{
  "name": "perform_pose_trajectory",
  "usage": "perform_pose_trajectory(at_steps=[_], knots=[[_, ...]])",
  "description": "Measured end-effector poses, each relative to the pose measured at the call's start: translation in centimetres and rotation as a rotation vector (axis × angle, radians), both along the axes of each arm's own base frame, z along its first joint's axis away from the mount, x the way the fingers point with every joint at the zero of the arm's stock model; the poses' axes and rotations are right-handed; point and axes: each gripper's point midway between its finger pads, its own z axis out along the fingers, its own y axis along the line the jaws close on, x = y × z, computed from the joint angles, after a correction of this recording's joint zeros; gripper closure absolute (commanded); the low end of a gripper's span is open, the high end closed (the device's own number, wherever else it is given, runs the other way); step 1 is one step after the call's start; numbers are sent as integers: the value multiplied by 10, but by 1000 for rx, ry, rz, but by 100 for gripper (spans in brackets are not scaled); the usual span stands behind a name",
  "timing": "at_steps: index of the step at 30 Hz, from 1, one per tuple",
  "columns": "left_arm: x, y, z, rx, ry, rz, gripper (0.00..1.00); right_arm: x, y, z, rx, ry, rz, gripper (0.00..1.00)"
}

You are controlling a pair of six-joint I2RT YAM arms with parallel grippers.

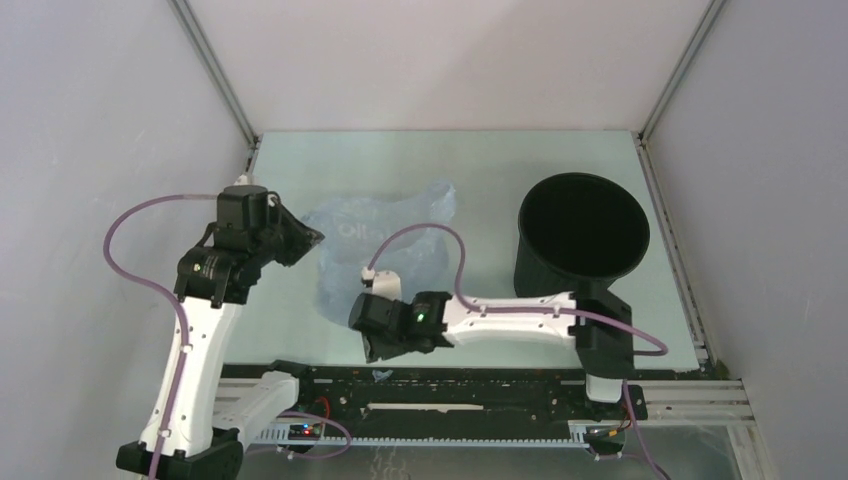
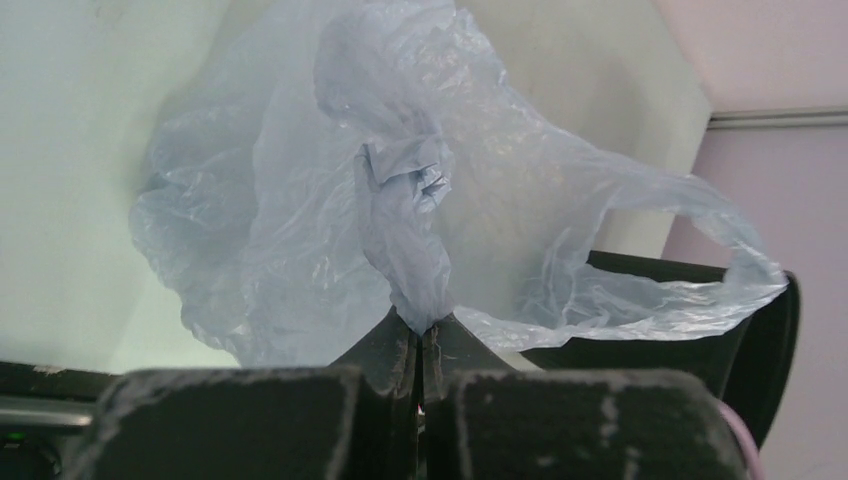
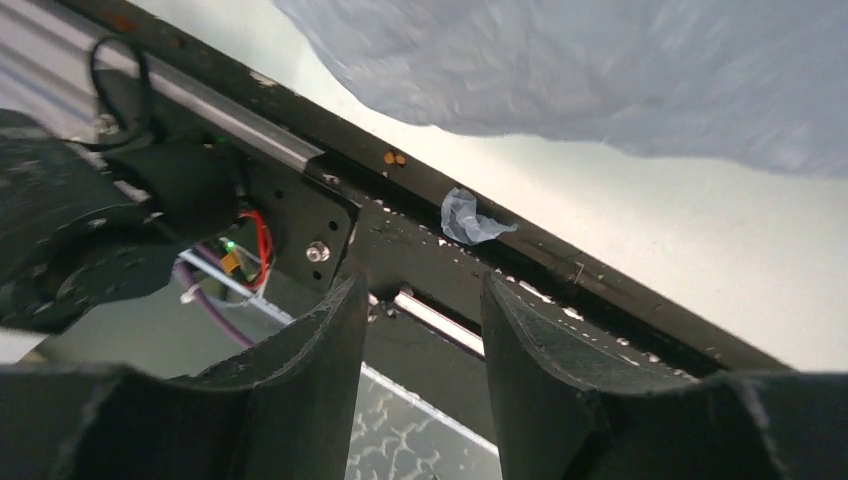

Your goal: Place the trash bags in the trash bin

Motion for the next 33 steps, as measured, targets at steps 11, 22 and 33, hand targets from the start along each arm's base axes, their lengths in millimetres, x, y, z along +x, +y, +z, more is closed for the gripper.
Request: perform_pose_trajectory(at_steps=[11,22,33], knots=[[-14,3,-17,80,75,36,100,-7,0,-77,-104,8,-259,48],[-18,10,-22,128,88,60,100,-23,-5,-86,-99,52,-384,49],[-20,11,-19,127,74,64,100,-25,-7,-115,-133,61,-462,52]])
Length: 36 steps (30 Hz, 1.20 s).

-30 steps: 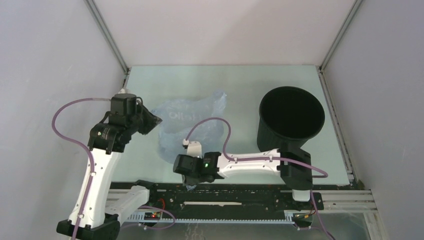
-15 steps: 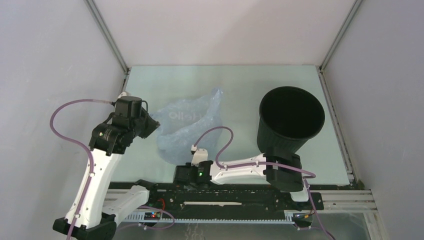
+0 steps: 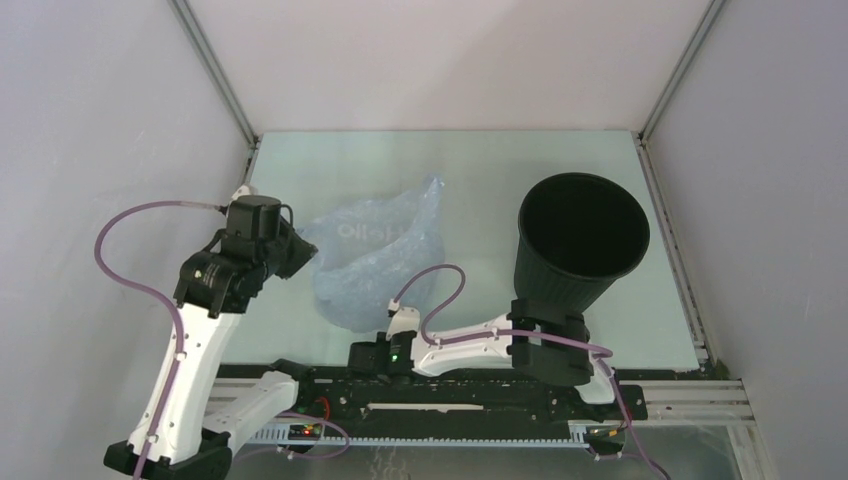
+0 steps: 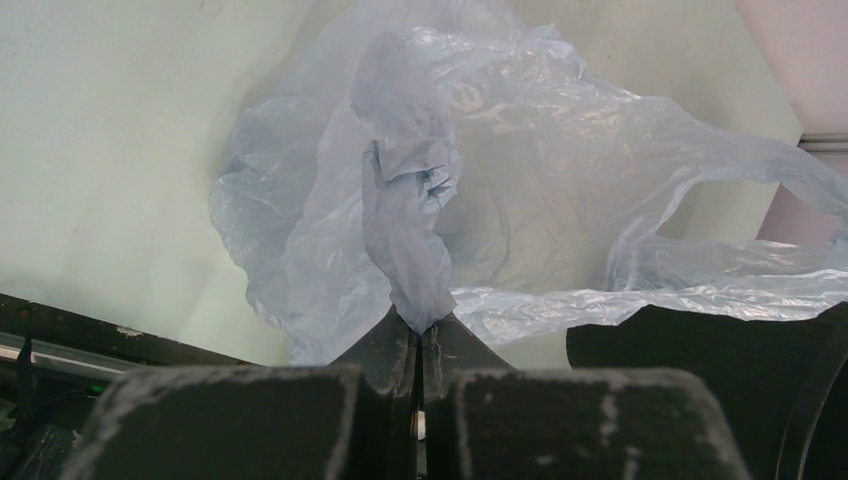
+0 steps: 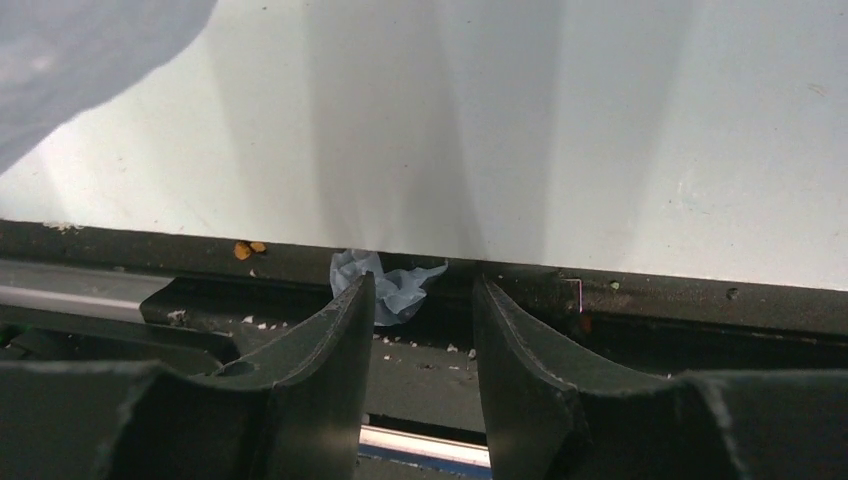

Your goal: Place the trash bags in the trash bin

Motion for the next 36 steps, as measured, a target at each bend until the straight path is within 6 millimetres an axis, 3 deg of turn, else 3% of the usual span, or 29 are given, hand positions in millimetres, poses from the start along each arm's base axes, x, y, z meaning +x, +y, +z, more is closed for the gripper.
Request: perform_pose_trajectory(at_steps=[6,13,18,21,27,30,32,36], knots=[[-4,1,5,-6,-22,-1,100,3,-1,-8,-10,-5,-25,63],[-6,2,6,-2,-31,-5,100,7,0,-8,-21,-33,-11,99],[-10,4,10,6,-52,-13,100,10,2,10,-23,-72,74,100],[-13,5,13,17,-77,-31,100,7,2,49,11,-117,186,100],[-18,3,20,39,-132,-102,100,-17,-9,167,178,-256,427,100],[-18,-4,29,34,-187,-166,100,-16,-25,219,247,-326,489,100],[-16,-10,33,22,-228,-200,100,1,-31,249,289,-373,488,100],[-18,-25,29,-30,-287,-276,100,63,-41,301,341,-472,410,100]])
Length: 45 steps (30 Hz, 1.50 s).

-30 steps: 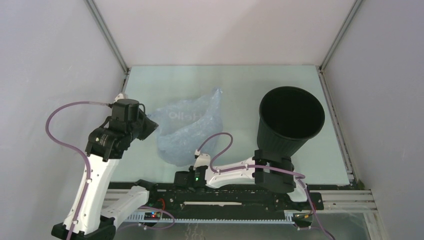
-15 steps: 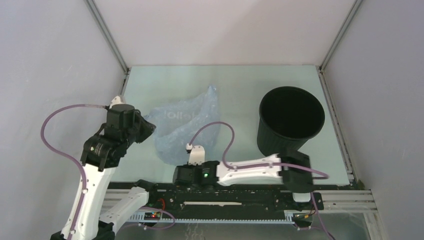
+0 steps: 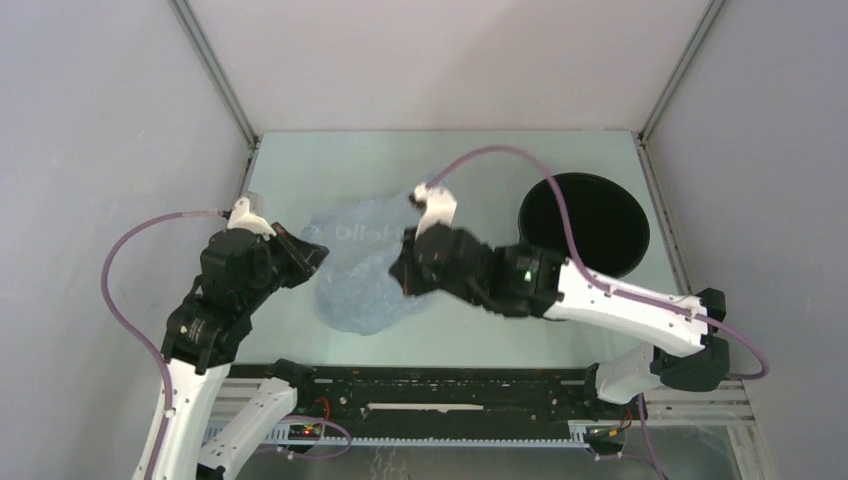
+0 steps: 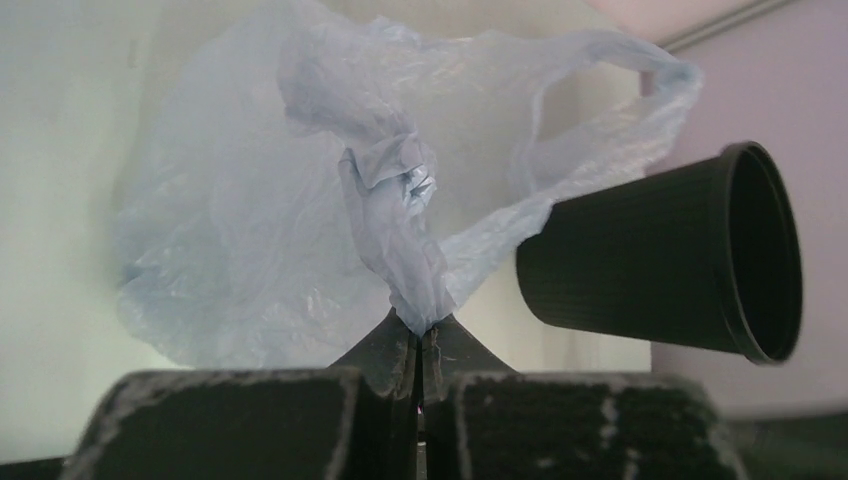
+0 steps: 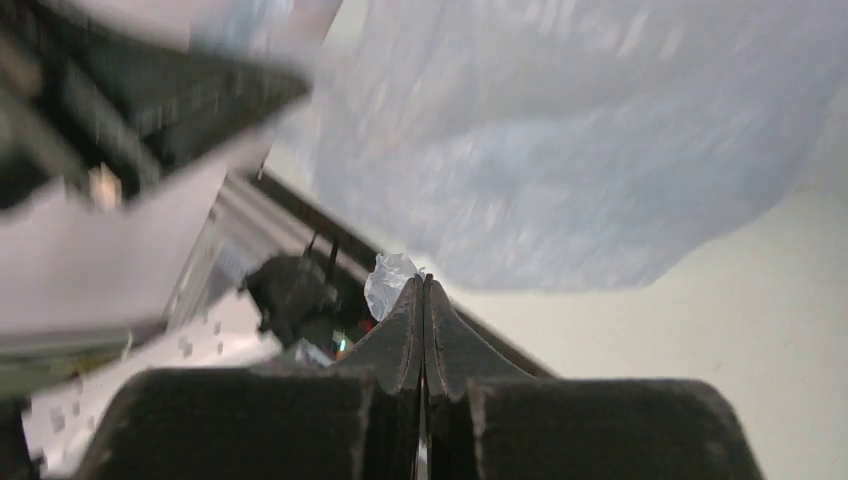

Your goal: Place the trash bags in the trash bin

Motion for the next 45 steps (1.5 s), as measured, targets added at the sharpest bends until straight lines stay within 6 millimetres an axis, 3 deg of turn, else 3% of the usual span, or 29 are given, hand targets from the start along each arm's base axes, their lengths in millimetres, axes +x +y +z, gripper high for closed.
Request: perform_pose_trajectory(at_steps=[5,9,12,17,18,21,23,29,34,37,41,45], knots=[[-2,-16,7,-69,-75,-76,100,79,-8,33,30,-47,-105,98],[-1,-21,21,-95,-136,-104,100,118,1,25,-3,-45,-101,77],[0,-23,27,-105,-162,-113,100,132,15,-2,-63,-3,-67,64],[3,-27,34,-121,-195,-131,100,141,31,-65,-228,116,2,54],[3,-28,34,-124,-199,-136,100,141,32,-70,-244,127,11,52],[2,-29,32,-126,-202,-140,100,142,22,-65,-269,149,26,25],[2,-29,34,-128,-209,-141,100,145,10,-46,-252,123,25,18],[4,-30,36,-131,-217,-146,100,133,-44,45,-117,3,12,17],[7,-30,31,-124,-192,-139,100,125,-103,88,-92,-75,-80,17],[9,-25,22,-104,-150,-109,100,135,-166,85,-155,-84,-242,17],[10,-18,23,-92,-121,-64,100,131,-236,49,-291,-26,-387,19],[12,-8,45,-91,-141,-1,100,112,-248,16,-372,48,-343,21]])
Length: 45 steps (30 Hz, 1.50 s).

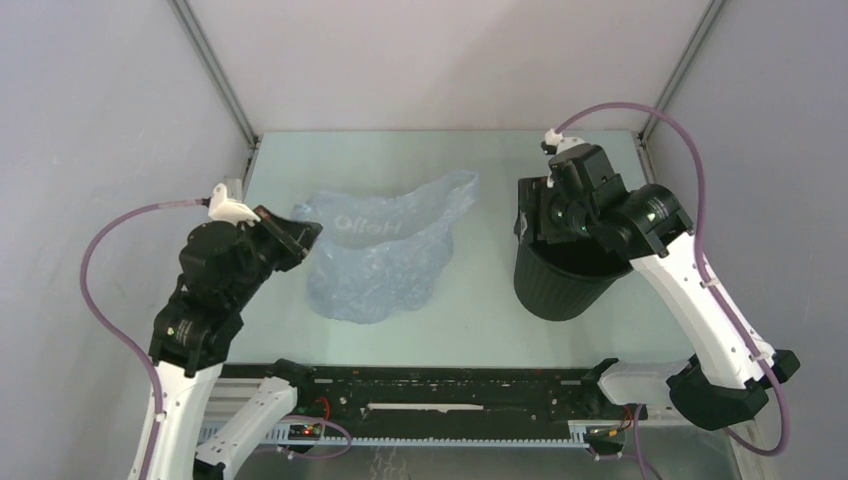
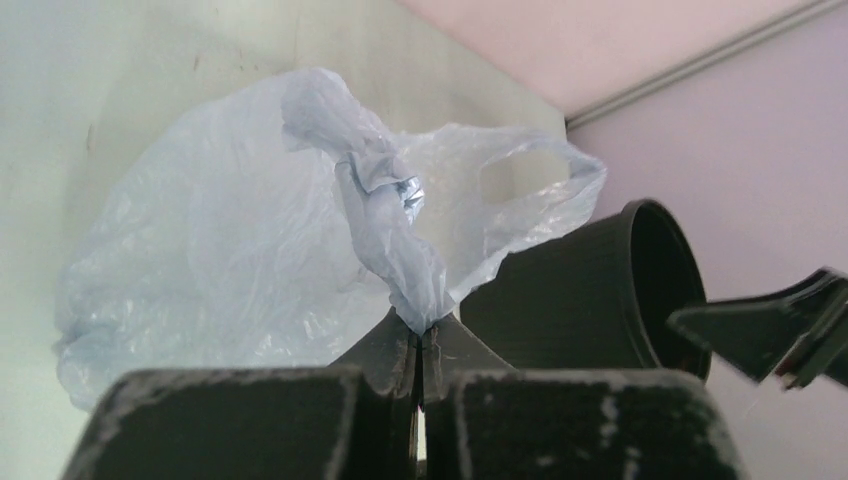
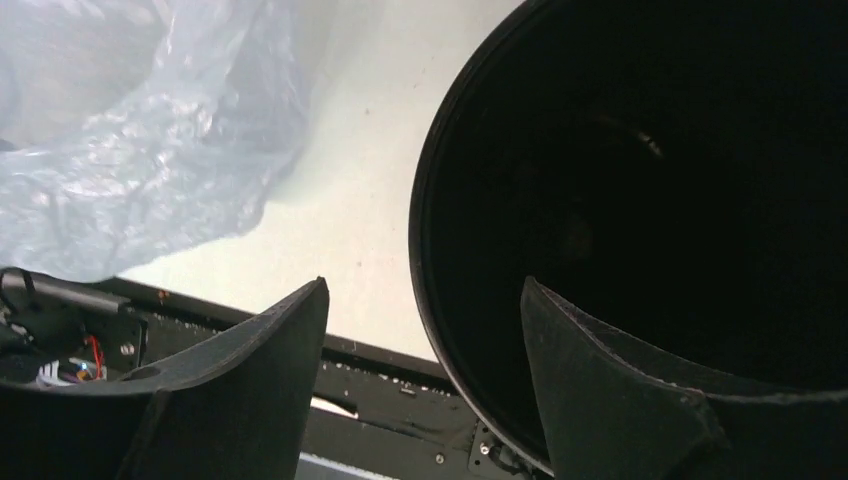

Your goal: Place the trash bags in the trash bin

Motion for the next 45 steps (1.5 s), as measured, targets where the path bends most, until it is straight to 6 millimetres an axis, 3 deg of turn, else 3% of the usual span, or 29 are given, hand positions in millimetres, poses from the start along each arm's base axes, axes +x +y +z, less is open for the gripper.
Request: perform_pose_trajectory(at_steps=[6,11,14,18,24,28,30,35,38,42,45], knots=[[1,16,34,-18,-63,95,100,-14,5,-50,-57,124,52,30],[-2,29,57,-20,-111,159,100,-21,10,-84,-158,152,114,60],[-5,38,71,-15,-147,199,100,-21,21,-89,-201,123,184,78],[-13,52,85,19,-179,248,100,-21,47,-86,-216,79,274,92],[-38,76,129,61,-291,311,100,-21,99,-85,-179,65,397,98],[-63,91,169,55,-402,351,100,-25,135,-84,-148,57,472,98],[-77,98,189,38,-460,365,100,-27,152,-84,-139,57,508,93],[-103,108,226,-11,-580,391,100,-28,193,-79,-104,77,563,55],[-113,109,244,-46,-641,386,100,-26,220,-59,-27,72,575,40],[-120,102,262,-102,-704,344,100,-28,225,-17,97,78,569,36],[-123,94,274,-138,-745,297,100,-22,211,12,220,99,517,25]])
